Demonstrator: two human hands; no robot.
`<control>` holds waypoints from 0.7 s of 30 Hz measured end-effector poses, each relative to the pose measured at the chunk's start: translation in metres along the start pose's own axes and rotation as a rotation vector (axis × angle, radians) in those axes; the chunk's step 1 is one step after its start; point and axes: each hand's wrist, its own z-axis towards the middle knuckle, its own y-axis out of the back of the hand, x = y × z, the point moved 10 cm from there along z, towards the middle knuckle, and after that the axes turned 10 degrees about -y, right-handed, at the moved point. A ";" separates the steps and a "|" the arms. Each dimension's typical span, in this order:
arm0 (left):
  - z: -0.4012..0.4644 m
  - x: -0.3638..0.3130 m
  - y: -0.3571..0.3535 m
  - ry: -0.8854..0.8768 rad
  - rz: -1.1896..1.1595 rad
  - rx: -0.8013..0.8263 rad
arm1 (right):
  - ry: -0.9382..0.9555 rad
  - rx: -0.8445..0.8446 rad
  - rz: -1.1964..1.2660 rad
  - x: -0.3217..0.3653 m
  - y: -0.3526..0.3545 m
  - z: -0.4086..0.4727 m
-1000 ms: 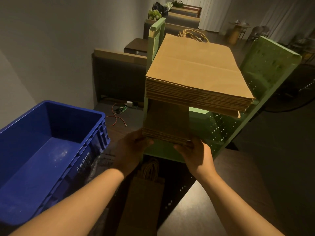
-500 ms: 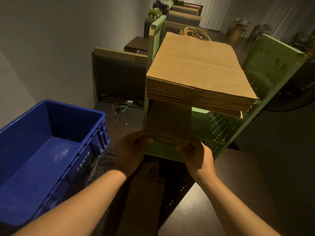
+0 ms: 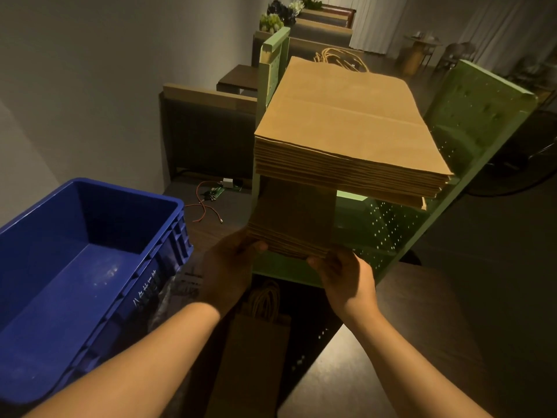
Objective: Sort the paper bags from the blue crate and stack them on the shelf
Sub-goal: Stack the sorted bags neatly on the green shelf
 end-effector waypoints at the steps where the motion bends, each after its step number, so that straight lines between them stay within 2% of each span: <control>1: -0.001 0.002 0.001 0.005 -0.007 -0.007 | -0.003 -0.001 0.004 0.000 0.000 -0.002; 6: -0.006 0.014 0.001 -0.027 0.010 0.013 | 0.028 0.025 -0.019 -0.004 -0.001 -0.008; 8: -0.008 0.003 0.000 -0.128 0.025 0.031 | 0.034 0.083 0.046 -0.002 -0.005 -0.009; 11: -0.010 -0.012 0.000 -0.241 0.054 0.003 | 0.071 0.071 0.020 0.008 -0.003 -0.011; 18: -0.012 -0.016 0.003 -0.168 0.017 -0.069 | 0.090 0.029 0.024 0.012 0.002 -0.005; 21: -0.011 -0.013 0.001 -0.145 -0.002 -0.047 | 0.093 0.044 0.025 0.013 0.001 -0.004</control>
